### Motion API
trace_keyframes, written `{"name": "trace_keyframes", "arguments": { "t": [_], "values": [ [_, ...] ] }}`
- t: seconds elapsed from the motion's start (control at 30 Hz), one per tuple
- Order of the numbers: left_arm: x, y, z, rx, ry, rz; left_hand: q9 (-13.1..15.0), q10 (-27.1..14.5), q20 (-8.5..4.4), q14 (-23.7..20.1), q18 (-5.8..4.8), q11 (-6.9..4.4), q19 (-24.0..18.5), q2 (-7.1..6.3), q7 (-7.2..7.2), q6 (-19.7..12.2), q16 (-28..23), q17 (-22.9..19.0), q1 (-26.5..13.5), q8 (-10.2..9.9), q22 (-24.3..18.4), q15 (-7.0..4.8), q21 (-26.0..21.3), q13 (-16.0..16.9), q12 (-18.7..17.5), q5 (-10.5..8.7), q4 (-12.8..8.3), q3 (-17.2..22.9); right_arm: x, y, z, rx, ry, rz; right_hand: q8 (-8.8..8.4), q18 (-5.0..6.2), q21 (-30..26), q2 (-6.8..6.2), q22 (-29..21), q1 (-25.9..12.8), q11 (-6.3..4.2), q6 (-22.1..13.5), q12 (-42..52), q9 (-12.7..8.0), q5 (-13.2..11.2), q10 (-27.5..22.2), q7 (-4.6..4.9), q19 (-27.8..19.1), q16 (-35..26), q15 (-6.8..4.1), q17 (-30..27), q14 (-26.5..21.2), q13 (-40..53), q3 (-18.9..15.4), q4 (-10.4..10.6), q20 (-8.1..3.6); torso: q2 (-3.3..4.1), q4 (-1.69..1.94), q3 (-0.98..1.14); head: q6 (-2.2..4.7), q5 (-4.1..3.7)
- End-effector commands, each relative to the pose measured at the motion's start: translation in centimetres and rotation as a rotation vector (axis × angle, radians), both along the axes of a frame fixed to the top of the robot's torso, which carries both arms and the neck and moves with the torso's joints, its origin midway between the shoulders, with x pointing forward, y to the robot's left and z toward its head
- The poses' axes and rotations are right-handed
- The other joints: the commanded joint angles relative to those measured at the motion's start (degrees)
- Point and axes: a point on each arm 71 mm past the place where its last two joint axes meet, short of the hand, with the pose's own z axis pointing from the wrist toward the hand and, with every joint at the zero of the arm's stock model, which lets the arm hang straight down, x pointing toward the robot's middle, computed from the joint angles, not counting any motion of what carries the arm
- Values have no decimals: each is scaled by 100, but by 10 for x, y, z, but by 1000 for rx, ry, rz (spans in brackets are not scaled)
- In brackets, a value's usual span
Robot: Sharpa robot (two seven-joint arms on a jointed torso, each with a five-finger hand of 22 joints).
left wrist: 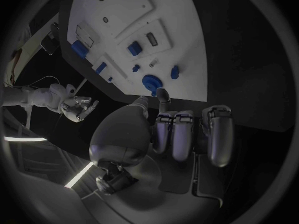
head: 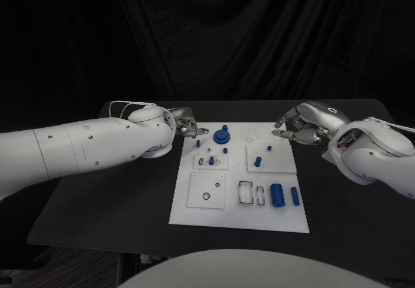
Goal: Assemble the parts on the task board
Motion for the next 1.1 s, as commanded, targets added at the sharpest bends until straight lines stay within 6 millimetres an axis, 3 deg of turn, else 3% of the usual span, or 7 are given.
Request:
{"name": "trace_keyframes", "arguments": {
  "t": [0.03, 0.13, 0.33, 0.53, 0.8, 0.97, 1.1],
  "values": [
    [5, 2, -4, 42, 65, 2, 166, 587, -32, 606, -34, -27, 78, -35, 6, -58, 37, 1507, 6, -23, 941, -26, -1, 1508, 21, -22, -10, -41, 0, -1, -1, -1, 1, -12, -37, -15, -22, 62, 1171, 11, 26, 29, -27, -5, 24, 426, -8, 150, -26, 27, 1109, 505, 1309, 31, -5, 27, 10, -1, -6, -1, 7],
    [13, 4, -7, 64, 95, 22, 165, 587, -27, 606, -32, -17, 73, -52, 19, -109, 37, 1507, -1, -19, 939, -17, -10, 1508, 21, -68, -12, -75, 0, 0, -1, -1, 1, -11, -39, -14, -26, 63, 1169, 13, 26, 28, -29, -6, 34, 424, -8, 148, -27, 27, 1108, 504, 1307, 32, -7, 27, 16, 10, -3, -1, 11],
    [25, 5, -13, 88, 138, 5, 158, 587, 1, 606, -22, 21, 43, -65, 59, -233, 37, 1507, -38, -31, 920, 14, -51, 1508, 21, -250, -9, -179, 0, 0, -1, -1, 2, -10, -41, -15, -25, 64, 1170, 16, 26, 26, -27, -8, 46, 426, -7, 149, -25, 27, 1110, 505, 1309, 34, -8, 27, 14, 17, -20, -1, 10],
    [32, 3, -17, 94, 166, -22, 138, 587, 30, 606, -15, 51, 22, -72, 90, -283, 37, 1507, -201, -84, 913, 44, -81, 1508, 21, -254, 3, -381, 0, 0, -1, -1, 3, -10, -41, -15, -25, 64, 1170, 16, 26, 26, -27, -8, 46, 426, -7, 149, -25, 27, 1110, 505, 1309, 34, -8, 27, -2, 18, -23, -1, -37],
    [35, 2, -19, 81, 161, -36, 108, 587, 46, 606, -8, 71, 2, -27, 113, -325, 37, 1507, -247, -183, 903, 63, -108, 1508, 21, -270, -2, -468, -1, 0, -1, -1, 4, -9, -43, -14, -26, 66, 1170, 19, 26, 25, -28, -10, 59, 425, -7, 149, -27, 26, 1107, 504, 1308, 36, -10, 26, -1, 6, -11, -1, -23],
    [34, 1, -20, 72, 157, -47, 82, 587, 62, 606, -3, 89, -15, 7, 134, -355, 37, 1507, -225, -282, 895, 79, -130, 1508, 21, -223, -9, -518, -1, 0, -1, -1, 5, -8, -43, -14, -26, 66, 1170, 19, 26, 25, -28, -10, 59, 425, -7, 149, -27, 26, 1107, 504, 1308, 36, -10, 26, 11, 8, -21, -1, -16],
    [34, -1, -20, 72, 162, -55, 59, 587, 74, 606, 2, 102, -31, 41, 145, -353, 37, 1507, -201, -355, 886, 91, -152, 1508, 21, -168, -9, -550, -1, 0, -1, -2, 6, -8, -43, -14, -26, 66, 1170, 19, 26, 25, -28, -10, 59, 425, -7, 149, -27, 26, 1107, 504, 1308, 36, -10, 26, -1, 15, -9, -1, -26]
  ]
}}
